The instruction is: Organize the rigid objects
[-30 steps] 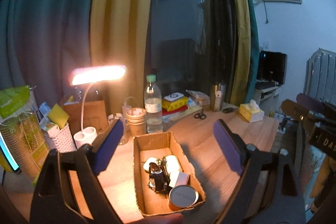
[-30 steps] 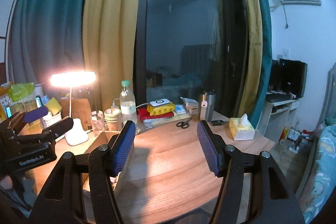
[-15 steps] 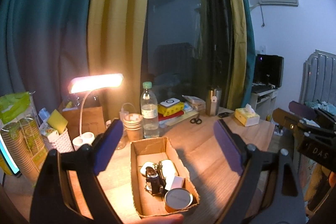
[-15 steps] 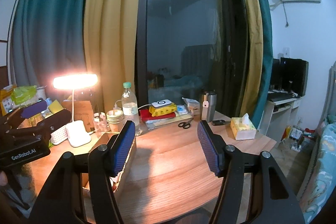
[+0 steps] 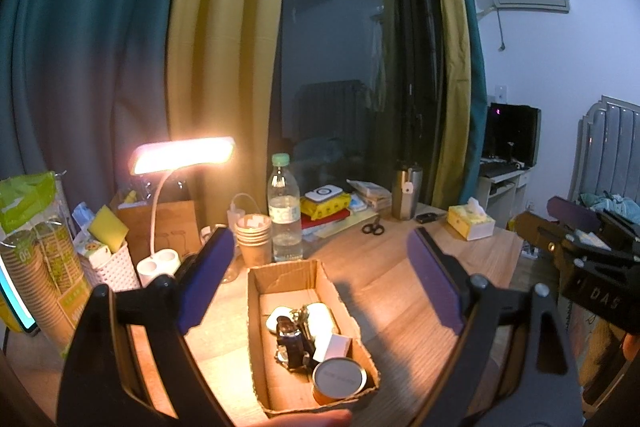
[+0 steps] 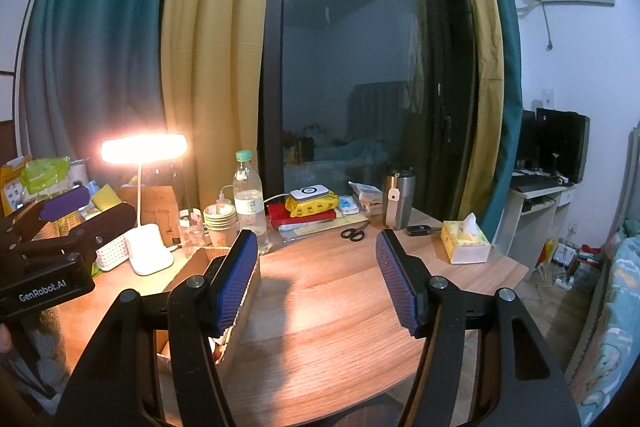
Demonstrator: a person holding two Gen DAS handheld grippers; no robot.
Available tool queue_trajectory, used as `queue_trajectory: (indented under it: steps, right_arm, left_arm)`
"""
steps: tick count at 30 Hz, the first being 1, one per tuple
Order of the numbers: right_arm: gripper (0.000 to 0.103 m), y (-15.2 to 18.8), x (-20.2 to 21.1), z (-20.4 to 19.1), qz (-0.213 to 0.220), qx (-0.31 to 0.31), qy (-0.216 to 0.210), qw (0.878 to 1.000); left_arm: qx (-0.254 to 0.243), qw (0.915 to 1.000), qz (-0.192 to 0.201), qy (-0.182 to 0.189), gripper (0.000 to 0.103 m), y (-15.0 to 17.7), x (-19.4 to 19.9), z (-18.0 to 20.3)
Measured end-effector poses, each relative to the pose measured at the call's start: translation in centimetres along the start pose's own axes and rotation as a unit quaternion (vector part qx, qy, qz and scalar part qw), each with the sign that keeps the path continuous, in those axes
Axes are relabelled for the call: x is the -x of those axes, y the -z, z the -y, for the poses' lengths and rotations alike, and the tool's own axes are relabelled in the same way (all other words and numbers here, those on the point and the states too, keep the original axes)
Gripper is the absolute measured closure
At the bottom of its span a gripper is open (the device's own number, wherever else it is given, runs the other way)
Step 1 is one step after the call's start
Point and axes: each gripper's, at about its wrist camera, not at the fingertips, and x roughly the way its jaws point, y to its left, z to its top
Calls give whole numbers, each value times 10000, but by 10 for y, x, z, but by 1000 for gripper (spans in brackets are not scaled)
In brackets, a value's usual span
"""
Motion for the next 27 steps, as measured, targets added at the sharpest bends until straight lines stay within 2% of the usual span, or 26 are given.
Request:
queue_trajectory:
  steps: [7,27]
  right_arm:
    - [38,1,-2,-1,-26,58,126,9999]
    - [38,3,-4,0,-61,39,127,9999]
  left_arm:
    - [24,9999,-95,52,14,5,-5,3]
    - [70,9999,-64,78,13,3,-5,7]
